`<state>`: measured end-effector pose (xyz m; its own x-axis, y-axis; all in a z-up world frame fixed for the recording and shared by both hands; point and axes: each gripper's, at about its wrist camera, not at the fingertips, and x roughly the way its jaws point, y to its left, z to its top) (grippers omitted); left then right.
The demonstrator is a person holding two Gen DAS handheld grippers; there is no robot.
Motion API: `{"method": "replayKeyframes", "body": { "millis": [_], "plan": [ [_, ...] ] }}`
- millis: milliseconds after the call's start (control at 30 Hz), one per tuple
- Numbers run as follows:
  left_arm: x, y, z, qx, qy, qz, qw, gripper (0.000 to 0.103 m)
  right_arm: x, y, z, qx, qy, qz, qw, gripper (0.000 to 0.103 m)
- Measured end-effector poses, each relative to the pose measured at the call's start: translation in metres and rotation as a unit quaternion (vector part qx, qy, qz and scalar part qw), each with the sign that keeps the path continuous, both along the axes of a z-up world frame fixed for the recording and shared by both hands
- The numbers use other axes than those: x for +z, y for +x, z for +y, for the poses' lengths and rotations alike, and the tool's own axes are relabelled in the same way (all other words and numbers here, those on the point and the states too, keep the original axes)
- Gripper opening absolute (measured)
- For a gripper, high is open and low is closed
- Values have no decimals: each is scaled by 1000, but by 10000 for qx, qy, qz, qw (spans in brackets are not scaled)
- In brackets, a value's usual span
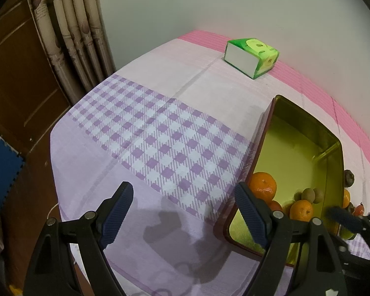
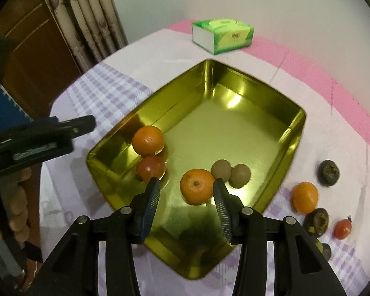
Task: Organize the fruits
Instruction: 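Move the right tool back to the fruits and grasp a dark brown fruit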
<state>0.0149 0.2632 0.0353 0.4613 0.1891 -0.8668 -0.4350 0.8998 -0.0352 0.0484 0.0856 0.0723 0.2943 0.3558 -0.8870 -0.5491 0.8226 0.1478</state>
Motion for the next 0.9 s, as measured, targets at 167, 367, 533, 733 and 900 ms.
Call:
{"method": "replayKeyframes", "body": {
  "millis": [167, 367, 533, 733, 900],
  "plan": [
    [0, 0, -4, -77, 8, 3, 10000, 81, 14, -3, -37, -304, 47, -133, 9994, 47],
    [-1, 2, -9, -144, 53, 50, 9999, 81, 13, 6, -107, -997, -226, -202, 9946, 47],
    [-3, 2, -12, -168, 98, 93, 9998, 81, 4, 7, -167, -1532, -504, -78, 9869, 48],
    [-4, 2, -18, -291, 187, 86, 9994, 81, -18, -4, -200, -1687, -622, 220, 9835, 48],
    [-5, 3, -26, -448, 258, 55, 9986, 81, -36, -6, -200, -1585, -632, 361, 9847, 48]
  ]
}}
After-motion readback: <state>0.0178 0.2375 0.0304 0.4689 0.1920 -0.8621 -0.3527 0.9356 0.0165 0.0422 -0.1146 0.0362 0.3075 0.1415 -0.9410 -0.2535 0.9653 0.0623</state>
